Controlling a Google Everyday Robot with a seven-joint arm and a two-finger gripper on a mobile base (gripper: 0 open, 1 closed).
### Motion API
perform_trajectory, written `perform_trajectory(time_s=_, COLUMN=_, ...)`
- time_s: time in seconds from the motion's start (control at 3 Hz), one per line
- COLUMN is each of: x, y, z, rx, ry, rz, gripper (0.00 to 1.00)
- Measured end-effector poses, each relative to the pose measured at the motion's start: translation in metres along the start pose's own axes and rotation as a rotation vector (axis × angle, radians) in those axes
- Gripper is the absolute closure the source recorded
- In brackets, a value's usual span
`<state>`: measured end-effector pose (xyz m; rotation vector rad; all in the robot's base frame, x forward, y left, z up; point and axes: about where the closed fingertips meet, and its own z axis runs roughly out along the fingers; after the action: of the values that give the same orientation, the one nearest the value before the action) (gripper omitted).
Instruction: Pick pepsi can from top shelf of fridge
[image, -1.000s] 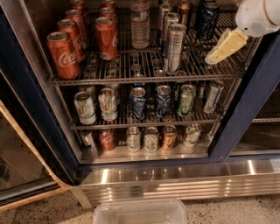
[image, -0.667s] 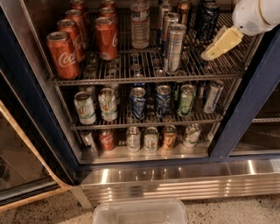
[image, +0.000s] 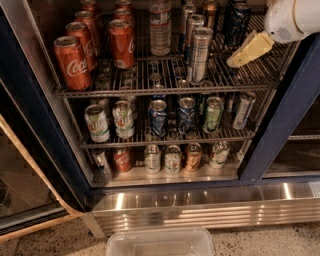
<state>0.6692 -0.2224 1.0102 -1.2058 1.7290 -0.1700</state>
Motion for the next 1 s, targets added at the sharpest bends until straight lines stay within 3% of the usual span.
perform_trajectory(time_s=0.33, x=-0.007, y=0.006, z=0.019, rx=-0.023, ry=-0.028, rz=0.002, gripper=0.00)
perform_trajectory(time_s=0.67, x=-0.016, y=0.009, z=0.035, rx=-0.013, ry=-0.036, rz=0.020, gripper=0.00)
perform_trajectory(time_s=1.0, x=-0.023, y=0.009, z=0.042, rx=0.045, ry=-0.012, rz=0.034, gripper=0.00)
